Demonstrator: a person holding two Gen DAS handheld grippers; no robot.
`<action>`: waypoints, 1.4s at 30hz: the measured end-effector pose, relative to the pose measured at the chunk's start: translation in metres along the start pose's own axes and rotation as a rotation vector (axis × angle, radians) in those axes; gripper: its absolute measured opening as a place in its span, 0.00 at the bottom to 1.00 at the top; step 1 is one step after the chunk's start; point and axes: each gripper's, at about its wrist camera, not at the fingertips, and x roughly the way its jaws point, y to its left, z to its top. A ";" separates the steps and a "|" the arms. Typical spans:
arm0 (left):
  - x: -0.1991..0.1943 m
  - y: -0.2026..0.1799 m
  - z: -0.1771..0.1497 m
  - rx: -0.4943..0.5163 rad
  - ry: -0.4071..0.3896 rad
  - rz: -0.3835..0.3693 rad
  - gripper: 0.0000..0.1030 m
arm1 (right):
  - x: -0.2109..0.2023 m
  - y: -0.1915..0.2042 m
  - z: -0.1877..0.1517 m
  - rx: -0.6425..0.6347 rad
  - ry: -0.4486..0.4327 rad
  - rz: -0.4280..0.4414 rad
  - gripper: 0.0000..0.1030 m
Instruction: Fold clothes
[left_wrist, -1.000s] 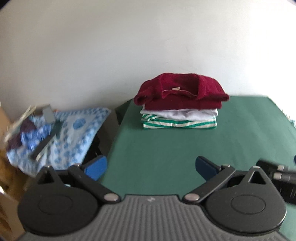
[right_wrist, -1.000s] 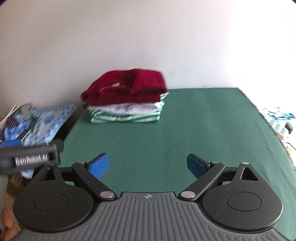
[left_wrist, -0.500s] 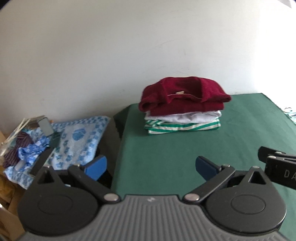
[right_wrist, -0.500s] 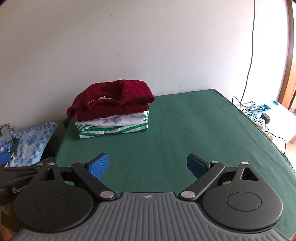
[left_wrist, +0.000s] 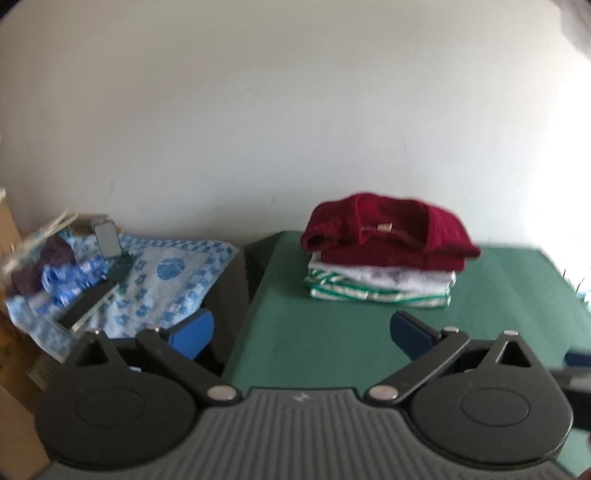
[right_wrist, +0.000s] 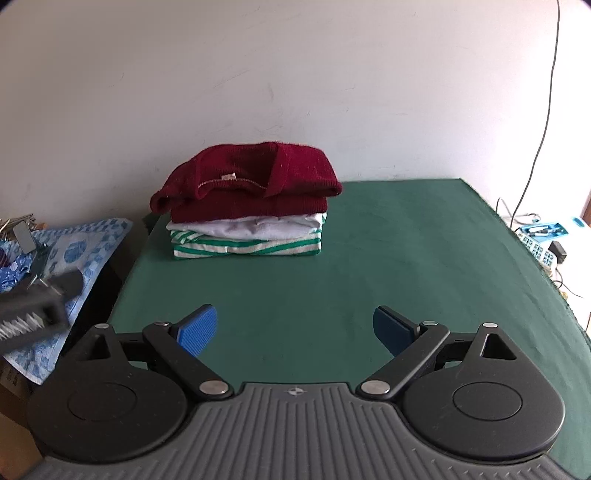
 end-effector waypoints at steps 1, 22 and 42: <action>0.000 0.002 -0.001 -0.024 -0.006 -0.005 0.99 | 0.002 -0.002 -0.002 0.004 0.009 0.005 0.91; 0.019 -0.003 -0.002 -0.087 0.058 0.051 0.99 | 0.006 -0.017 -0.014 0.041 0.054 0.013 0.91; 0.033 -0.002 -0.026 -0.249 0.176 -0.269 0.99 | -0.007 -0.031 -0.017 0.092 0.014 -0.045 0.89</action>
